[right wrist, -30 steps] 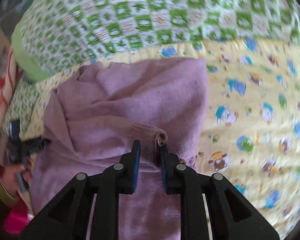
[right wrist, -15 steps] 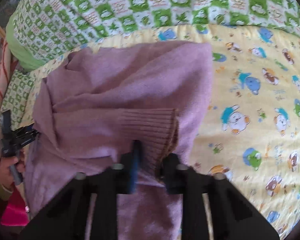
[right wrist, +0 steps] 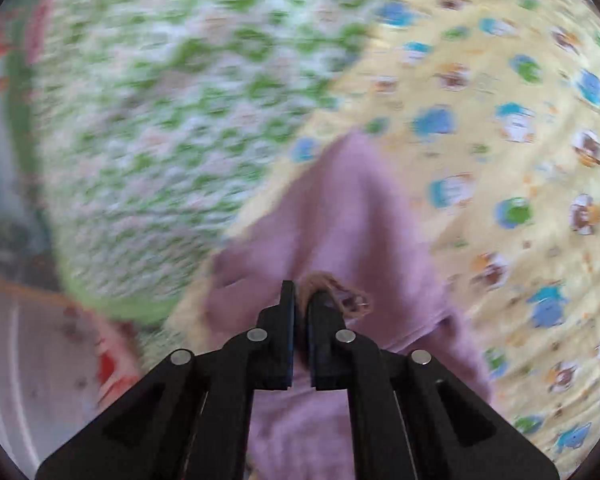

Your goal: Fold small clothes

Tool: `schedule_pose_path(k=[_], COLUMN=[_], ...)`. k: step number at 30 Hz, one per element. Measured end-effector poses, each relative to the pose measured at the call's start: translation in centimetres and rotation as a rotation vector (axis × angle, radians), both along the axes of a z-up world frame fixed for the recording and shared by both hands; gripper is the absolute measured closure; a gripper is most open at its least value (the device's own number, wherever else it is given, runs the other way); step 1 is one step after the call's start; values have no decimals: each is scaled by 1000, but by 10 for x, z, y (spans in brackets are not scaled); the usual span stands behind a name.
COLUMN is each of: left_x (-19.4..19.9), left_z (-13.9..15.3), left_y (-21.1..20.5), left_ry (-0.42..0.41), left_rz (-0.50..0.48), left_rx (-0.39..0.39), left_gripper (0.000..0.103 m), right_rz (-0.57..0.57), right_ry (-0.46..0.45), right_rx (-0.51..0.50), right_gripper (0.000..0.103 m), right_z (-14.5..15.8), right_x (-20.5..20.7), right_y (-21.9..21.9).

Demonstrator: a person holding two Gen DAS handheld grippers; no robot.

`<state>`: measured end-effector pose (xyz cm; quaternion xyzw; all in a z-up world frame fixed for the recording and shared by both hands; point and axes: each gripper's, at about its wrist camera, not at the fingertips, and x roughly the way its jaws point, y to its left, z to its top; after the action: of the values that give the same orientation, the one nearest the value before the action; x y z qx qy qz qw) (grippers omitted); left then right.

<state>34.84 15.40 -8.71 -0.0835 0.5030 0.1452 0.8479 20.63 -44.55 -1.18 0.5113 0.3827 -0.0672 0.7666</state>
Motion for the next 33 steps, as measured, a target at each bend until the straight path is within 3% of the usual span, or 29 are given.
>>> schedule_pose_path(k=[2,6,9,11,13,17,18,20,23,25,27,29,31,33], left_x=[-2,-6,-10,-10,-10,-4,-5,-5,-8,-10,-10,-11,-14,-18], left_z=[-1,-5,-9,-11,-15,-16,-15,-12,-11,-17,-18,-15,-13,-12], left_y=[4,10,11,10,9,-1,-2,-3,-3,-3,-5,-6,-5,-4], left_ry=[-2,-2,-3,-2,-3,-3,-7,-20,-33,-30,-34,-34,-36,-38], left_rz=[1,-10,1,5,4,3,5,16,46,68,74,67,63,62], left_rx=[-32,-27,-26,-20,-5,12,13,11,-8,-21,-17,-21,-31,-41], left_gripper=[60,55,53,53,53,54,56,59,60,58,57,57,55,55], right_rz=[-34,33,178,258,316,405,426,439,350,289,271,304,290,309], right_ry=[96,86,84,90,86,79,81,69,8,3,68,200,248,159], right_rx=[-106,-202,-343,-419,-482,-533,-532,-551,-453,-452,-460,-477,-520,-547], right_gripper=[94,94,81,55,48,47,49,94,95,99,99,99,96,96], right_z=[-15,-19,-17,-23,-28,-45,-49,-48,-28,-19,-25,-41,-35,-13], right_x=[8,10,23,26,35,59,59,64,48,34,30,34,35,39], right_y=[1,16,36,45,55,61,58,61,39,29,24,26,34,53])
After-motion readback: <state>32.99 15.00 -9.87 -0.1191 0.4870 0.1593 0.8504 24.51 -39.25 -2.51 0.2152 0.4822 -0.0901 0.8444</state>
